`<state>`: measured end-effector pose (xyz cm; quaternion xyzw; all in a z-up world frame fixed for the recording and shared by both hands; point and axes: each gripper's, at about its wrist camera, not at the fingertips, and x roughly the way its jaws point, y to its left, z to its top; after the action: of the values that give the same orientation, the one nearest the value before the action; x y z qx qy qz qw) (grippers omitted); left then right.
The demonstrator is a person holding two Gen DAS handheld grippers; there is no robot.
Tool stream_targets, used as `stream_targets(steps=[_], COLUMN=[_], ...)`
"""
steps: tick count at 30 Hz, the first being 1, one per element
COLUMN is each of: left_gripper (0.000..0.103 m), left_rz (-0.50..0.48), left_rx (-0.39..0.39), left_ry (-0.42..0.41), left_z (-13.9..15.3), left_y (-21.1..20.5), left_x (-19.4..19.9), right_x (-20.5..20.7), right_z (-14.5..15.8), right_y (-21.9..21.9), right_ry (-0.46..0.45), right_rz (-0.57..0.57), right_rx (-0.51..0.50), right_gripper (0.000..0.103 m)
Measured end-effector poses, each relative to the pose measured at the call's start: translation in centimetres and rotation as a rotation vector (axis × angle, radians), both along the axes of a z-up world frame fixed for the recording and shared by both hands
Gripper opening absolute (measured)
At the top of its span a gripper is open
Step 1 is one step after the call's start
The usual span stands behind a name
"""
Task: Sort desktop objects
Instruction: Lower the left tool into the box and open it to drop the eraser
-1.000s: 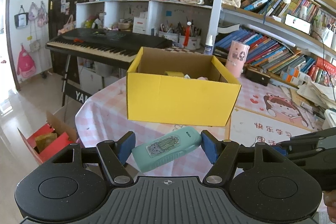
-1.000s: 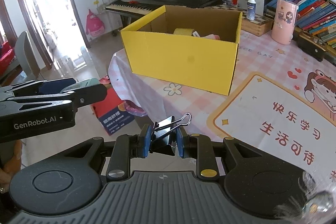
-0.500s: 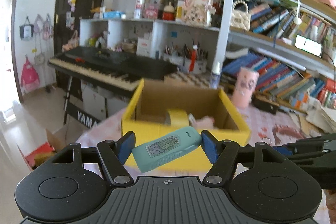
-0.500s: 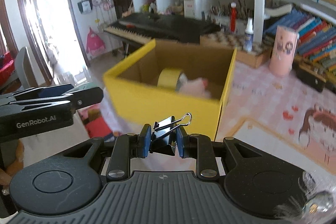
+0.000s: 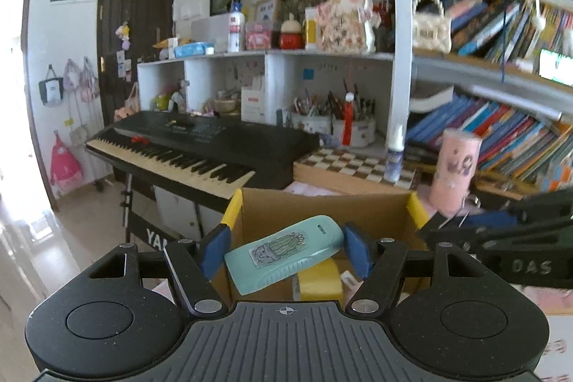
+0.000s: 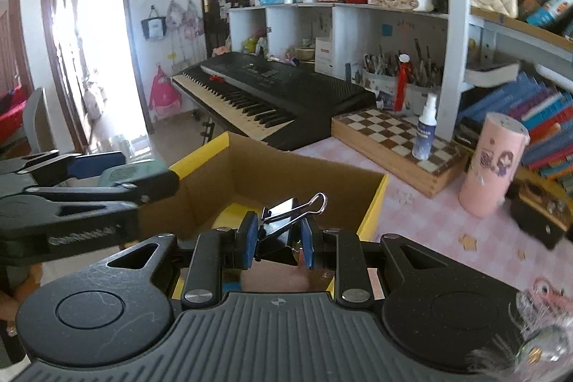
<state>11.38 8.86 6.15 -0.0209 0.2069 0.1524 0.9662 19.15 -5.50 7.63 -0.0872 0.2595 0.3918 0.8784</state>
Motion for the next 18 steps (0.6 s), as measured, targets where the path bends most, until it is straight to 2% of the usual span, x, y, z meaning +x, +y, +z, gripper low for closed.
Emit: stream_targets(steps=[6, 11, 18], left_gripper=[0.068, 0.068, 0.069], left_rz=[-0.010, -0.025, -0.040], left_rx=[0.064, 0.080, 0.078], left_ry=[0.109, 0.185, 0.248], left_z=[-2.8, -4.5, -5.8], left_y=[-0.2, -0.5, -0.5], left_x=[3.0, 4.2, 5.0], right_x=[2.0, 2.9, 3.6], right_z=[-1.1, -2.3, -4.2], right_y=[1.3, 2.3, 3.7], right_ry=[-0.036, -0.063, -0.084], right_rz=[0.073, 0.143, 0.245], right_rx=[-0.068, -0.132, -0.221], right_gripper=[0.023, 0.023, 0.023])
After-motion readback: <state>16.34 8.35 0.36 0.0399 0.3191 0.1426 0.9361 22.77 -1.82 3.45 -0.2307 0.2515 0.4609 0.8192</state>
